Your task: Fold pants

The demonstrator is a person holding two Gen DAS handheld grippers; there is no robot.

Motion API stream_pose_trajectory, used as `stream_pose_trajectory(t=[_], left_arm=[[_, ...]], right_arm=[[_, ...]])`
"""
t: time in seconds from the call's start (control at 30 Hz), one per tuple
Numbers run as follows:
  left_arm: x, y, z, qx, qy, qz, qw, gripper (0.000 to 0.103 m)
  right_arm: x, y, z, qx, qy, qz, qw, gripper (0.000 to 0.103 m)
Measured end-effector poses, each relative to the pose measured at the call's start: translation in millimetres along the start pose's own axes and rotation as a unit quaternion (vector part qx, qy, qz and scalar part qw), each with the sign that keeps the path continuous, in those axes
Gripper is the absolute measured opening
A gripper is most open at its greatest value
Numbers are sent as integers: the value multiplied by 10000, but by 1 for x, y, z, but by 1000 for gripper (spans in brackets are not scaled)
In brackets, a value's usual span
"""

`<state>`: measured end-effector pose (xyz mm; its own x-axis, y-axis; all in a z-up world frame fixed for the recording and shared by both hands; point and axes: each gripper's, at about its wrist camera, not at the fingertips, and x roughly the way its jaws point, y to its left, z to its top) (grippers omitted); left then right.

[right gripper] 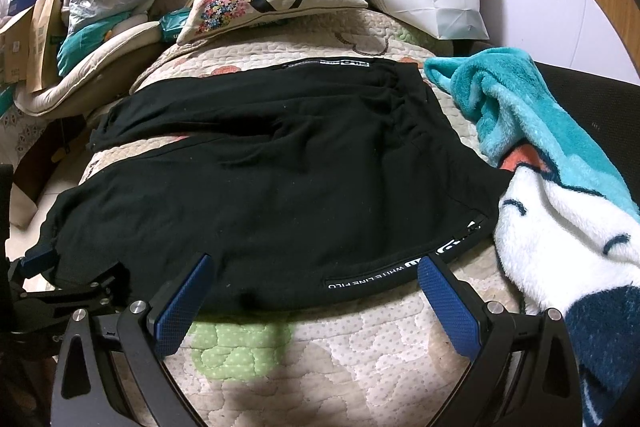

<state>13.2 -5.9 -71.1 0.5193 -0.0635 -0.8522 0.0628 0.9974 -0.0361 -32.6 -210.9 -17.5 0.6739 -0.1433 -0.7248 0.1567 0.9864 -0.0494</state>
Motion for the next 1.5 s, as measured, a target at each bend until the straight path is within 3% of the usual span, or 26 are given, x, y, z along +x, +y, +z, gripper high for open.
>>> stream_pose_trajectory(t=[0.17,0.23,0.27,0.3,0.4,0.5,0.63,0.73,0.8,0.97,1.17,1.27,1.3,1.33,1.37,1.4,1.47,1.5], left_arm=[[1,4,0,-92,127,-180,9997,103],[-7,10,3,-309,70,-368,9988,89],[-13,15,6,-446,-30,-457,9980,75],[-19,20,9,-553,-117,-512,9971,71],[-36,51,19,-1224,-515,-433,9902,71],[-38,85,24,-1973,-594,-252,9782,71],[-23,125,19,-2901,-279,-294,9561,71],[-7,136,11,-3277,7,-348,9441,71],[-4,139,10,-3268,-16,-317,9445,71],[6,149,10,-3325,26,-234,9428,75],[29,157,11,-3524,338,-188,9351,79],[37,156,10,-3574,454,-403,9320,79],[42,156,9,-3605,541,-595,9293,78],[43,157,7,-3648,541,-712,9268,75],[43,158,7,-3670,520,-882,9246,63],[42,159,7,-3639,507,-977,9249,53],[37,156,13,-3381,446,-1052,9341,37],[35,155,15,-3307,416,-1101,9364,27]], right_arm=[[0,0,0,-11,2,0,10000,103],[-1,2,0,-52,-21,-28,10000,103],[-3,4,1,-116,-50,-57,9999,103],[-4,6,3,-173,-62,-54,9998,103],[-14,18,21,-505,-146,190,9984,103],[-22,41,52,-973,-210,687,9927,103],[-13,87,104,-1659,-146,1347,9768,99],[13,132,138,-2010,83,1743,9639,91],[36,167,156,-2210,330,1934,9553,86],[93,248,171,-2670,873,2223,9336,86],[142,330,156,-3472,1032,1897,9126,86],[155,352,146,-3787,1045,1693,9039,86],[158,358,142,-3912,1043,1600,9003,83],[162,364,137,-4033,1047,1480,8969,73],[167,369,133,-4131,1075,1349,8942,60],[172,372,131,-4144,1145,1286,8937,30],[172,367,137,-3846,1141,1363,9058,27],[172,360,144,-3662,1147,1444,9121,20]])
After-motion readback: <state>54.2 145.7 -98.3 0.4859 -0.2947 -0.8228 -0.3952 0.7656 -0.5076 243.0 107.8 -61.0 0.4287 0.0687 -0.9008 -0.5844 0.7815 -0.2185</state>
